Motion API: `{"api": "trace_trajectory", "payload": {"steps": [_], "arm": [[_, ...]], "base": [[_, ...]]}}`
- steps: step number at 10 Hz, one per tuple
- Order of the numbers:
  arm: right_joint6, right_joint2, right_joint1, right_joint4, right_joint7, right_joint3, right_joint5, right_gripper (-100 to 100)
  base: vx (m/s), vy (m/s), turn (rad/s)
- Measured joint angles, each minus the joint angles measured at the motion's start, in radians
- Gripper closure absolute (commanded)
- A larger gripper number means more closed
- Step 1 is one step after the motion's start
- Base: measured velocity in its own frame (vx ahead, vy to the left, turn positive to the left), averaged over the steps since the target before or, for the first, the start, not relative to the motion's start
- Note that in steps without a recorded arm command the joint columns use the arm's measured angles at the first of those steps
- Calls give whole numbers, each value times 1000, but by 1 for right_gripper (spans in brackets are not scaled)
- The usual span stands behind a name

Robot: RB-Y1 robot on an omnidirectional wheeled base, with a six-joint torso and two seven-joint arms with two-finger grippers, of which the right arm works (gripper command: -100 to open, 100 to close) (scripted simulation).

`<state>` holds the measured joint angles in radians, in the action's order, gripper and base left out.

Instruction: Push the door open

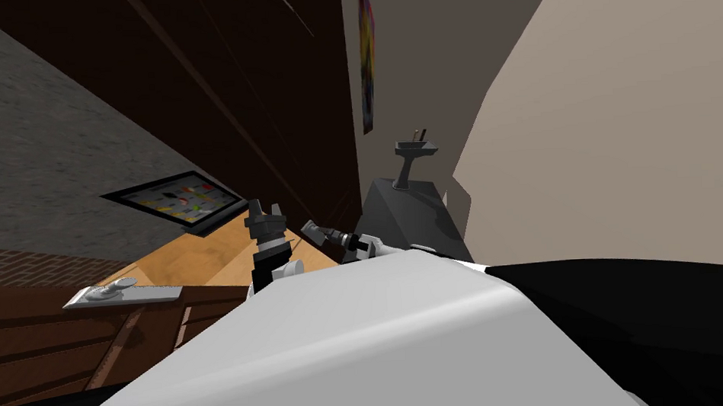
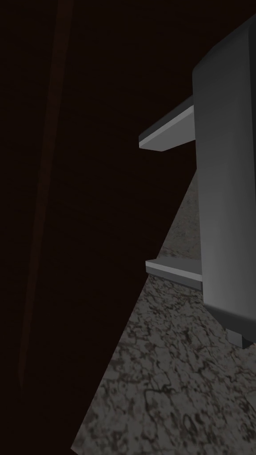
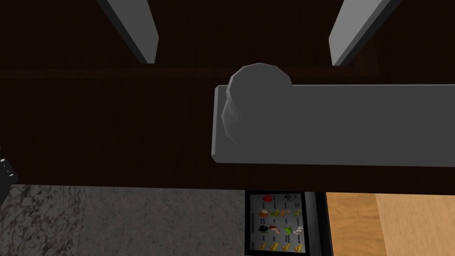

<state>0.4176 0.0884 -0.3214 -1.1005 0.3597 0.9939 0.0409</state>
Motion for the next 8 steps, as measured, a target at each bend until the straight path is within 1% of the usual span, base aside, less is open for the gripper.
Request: {"api": "trace_trajectory", "payload": {"steps": [1,2,3,8], "arm": [[3,-5,2,8,-3,-4,0,-100],[6,-8,4,13,-6,-6,1,-100],[6,-9,4,14,-6,-7,1,100],[6,-8,4,13,-6,-6,1,100]], "base": [[100,164,18],[42,70,-6],[-4,-6,1],[-9,-16,1]]}}
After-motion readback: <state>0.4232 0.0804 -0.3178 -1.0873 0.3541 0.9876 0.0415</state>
